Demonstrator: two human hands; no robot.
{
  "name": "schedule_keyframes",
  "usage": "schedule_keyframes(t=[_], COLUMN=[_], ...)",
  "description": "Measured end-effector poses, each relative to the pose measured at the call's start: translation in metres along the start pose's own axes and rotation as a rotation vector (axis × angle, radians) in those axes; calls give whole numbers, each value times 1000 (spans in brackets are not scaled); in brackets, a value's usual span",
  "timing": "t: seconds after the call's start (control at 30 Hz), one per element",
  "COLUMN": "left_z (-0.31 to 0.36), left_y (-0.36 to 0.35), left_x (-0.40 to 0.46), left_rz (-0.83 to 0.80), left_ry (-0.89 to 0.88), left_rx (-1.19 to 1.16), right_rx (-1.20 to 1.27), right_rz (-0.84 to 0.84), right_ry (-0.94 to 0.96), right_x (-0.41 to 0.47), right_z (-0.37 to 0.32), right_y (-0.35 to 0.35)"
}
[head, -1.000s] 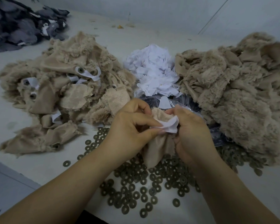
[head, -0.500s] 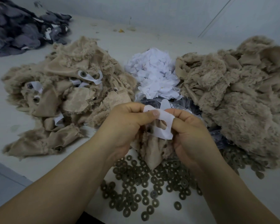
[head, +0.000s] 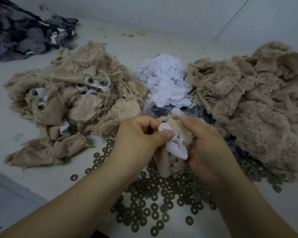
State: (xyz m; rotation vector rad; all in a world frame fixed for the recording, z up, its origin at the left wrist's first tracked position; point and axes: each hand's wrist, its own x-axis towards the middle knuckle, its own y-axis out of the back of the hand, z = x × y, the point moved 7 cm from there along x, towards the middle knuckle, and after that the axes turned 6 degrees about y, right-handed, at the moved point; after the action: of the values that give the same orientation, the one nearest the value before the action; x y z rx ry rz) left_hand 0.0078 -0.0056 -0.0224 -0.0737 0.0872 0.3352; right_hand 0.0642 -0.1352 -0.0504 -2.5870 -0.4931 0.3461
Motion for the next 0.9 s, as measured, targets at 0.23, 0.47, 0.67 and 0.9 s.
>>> schedule_keyframes(t=[0.23, 0.47, 0.67, 0.9], left_z=[46, 34, 35, 34], left_y=[-13, 4, 11, -4], left_x=[-18, -3, -6, -7], left_rz=[-46, -52, -64, -63], left_ry=[-774, -527, -294, -306], left_rx=[662, 710, 380, 441], right_rx=[89, -14, -281, -437], right_rz=[-128, 22, 118, 60], right_ry=[-264, -14, 128, 261], right_x=[-10, -4, -9, -15], right_z=[10, -1, -8, -12], right_y=[-14, -5, 1, -9])
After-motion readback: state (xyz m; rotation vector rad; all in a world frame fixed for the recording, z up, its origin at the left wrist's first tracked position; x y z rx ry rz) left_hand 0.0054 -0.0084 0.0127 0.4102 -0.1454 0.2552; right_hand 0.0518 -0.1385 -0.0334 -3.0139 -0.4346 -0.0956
